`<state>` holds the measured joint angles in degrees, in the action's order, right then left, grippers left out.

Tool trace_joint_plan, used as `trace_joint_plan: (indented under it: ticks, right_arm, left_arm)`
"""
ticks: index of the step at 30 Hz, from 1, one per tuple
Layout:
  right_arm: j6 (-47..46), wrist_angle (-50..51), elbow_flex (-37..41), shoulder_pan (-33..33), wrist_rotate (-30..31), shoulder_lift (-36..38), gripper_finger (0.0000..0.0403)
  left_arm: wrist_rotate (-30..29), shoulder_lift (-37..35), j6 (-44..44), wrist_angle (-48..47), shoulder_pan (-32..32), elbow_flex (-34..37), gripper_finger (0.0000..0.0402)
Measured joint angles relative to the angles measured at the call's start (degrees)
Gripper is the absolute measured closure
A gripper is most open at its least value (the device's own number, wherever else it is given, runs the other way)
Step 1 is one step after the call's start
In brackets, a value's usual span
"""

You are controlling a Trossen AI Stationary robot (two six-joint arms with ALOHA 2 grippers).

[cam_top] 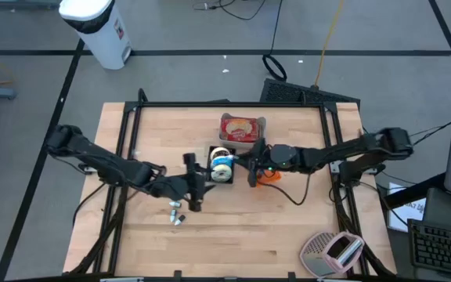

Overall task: Pick & Place Food Item
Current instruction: Put the dark green food coloring into the orange bin, then put the green food coloring into the orange bin

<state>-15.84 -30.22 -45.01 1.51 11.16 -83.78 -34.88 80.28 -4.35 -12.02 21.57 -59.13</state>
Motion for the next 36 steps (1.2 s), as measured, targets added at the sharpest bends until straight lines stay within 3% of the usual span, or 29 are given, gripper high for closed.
trace_joint_plan:
  ticks: [7,11,19,23,32,36]
  right_arm:
    - [-4.6,33.6,0.0,0.9,8.7,10.1,0.0350]
    - [-9.8,44.1,0.9,1.0,9.9,11.0,0.0349]
    - [-10.4,41.0,8.3,0.5,9.8,11.0,0.0330]
    - [-7.8,36.1,9.6,0.3,9.8,11.0,0.0306]
    - [4.4,23.3,9.8,1.2,5.9,11.5,0.0214]
    - [5.2,18.3,9.8,1.6,2.3,11.5,0.0188]
  left_arm:
    - [-3.5,-9.4,13.5,6.8,2.8,17.1,0.0186]
    - [-3.5,-13.9,24.0,9.1,4.5,25.5,0.0193]
    - [7.6,-15.9,40.6,8.5,4.9,30.7,0.0193]
    - [15.1,-15.9,40.9,7.8,5.0,30.7,0.0193]
    - [15.8,-15.3,41.8,-1.5,8.1,25.6,0.0231]
    - [20.9,-14.2,42.7,-5.0,9.0,25.5,0.0252]
